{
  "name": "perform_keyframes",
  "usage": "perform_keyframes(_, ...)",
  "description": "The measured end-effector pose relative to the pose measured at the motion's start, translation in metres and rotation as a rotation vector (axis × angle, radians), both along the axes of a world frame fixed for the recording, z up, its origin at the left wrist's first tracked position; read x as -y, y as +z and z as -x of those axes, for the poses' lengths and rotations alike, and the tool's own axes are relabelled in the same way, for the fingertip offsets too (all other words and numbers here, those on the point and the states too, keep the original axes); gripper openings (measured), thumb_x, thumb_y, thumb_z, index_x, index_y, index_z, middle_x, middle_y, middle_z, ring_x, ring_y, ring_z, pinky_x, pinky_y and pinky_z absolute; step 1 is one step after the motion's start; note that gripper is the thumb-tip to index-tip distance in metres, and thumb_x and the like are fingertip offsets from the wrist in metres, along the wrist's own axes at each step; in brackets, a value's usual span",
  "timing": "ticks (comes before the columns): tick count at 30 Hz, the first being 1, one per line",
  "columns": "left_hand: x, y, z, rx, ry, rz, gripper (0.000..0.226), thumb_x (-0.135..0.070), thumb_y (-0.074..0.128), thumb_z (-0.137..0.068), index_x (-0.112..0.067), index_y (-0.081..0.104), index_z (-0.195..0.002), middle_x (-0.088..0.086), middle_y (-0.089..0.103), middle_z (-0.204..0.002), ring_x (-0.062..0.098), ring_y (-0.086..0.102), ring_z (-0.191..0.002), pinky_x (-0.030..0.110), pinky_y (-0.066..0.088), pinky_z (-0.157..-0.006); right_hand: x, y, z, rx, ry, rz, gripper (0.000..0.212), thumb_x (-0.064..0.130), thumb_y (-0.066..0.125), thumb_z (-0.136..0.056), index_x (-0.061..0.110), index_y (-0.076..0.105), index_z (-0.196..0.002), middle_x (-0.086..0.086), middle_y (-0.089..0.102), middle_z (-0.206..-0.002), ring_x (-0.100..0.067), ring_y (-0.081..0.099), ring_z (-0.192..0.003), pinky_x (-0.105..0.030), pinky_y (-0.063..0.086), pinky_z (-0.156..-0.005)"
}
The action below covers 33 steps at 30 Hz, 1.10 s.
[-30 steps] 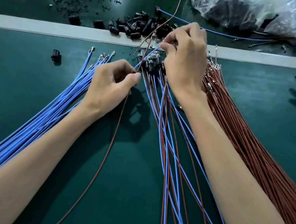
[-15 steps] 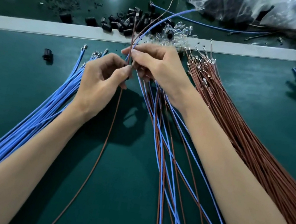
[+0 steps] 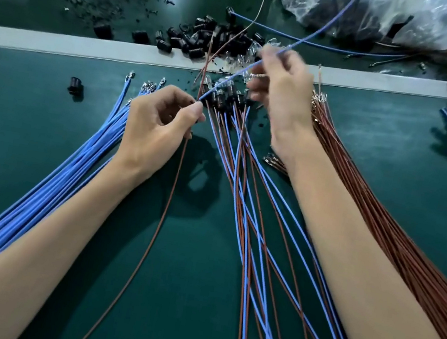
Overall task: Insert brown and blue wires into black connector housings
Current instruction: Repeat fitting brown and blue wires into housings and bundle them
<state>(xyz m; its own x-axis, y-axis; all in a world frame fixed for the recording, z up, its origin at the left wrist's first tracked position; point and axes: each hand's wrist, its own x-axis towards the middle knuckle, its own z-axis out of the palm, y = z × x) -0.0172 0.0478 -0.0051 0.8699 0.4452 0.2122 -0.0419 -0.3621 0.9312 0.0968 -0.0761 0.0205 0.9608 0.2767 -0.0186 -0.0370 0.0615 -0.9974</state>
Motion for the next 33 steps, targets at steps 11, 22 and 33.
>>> perform_keyframes(11, 0.002, 0.004, 0.001, -0.009, 0.009, -0.019, 0.012, -0.022, 0.056, -0.084, -0.015, 0.062, -0.077, 0.023, 0.066, -0.076, 0.013, 0.053, -0.055, 0.041, 0.047, -0.059, -0.002, 0.005, 0.003, -0.011, -0.163, -0.043, 0.023, 0.014, 0.037, -0.102, 0.015, 0.044, -0.080, -0.004, 0.058, -0.072, -0.007, 0.055, -0.047, -0.021, 0.043, -0.046)
perform_keyframes(22, 0.001, 0.000, -0.001, -0.019, 0.016, 0.009, 0.020, -0.028, 0.061, -0.084, -0.008, 0.064, -0.085, 0.014, 0.067, -0.071, 0.015, 0.061, -0.058, 0.038, 0.050, -0.064, -0.010, 0.003, 0.018, 0.186, 0.325, 0.230, 0.022, 0.009, 0.047, -0.099, 0.015, 0.056, -0.079, -0.002, 0.063, -0.075, -0.008, 0.061, -0.057, -0.020, 0.047, -0.052)
perform_keyframes(33, 0.000, -0.003, -0.003, -0.006, -0.007, -0.029, 0.015, -0.018, 0.070, -0.086, -0.023, 0.056, -0.082, 0.022, 0.067, -0.079, 0.015, 0.063, -0.060, 0.035, 0.049, -0.061, 0.000, 0.010, 0.010, 0.202, 0.279, 0.134, 0.022, 0.009, 0.049, -0.098, 0.014, 0.056, -0.077, -0.003, 0.063, -0.071, -0.006, 0.059, -0.051, -0.017, 0.048, -0.053)
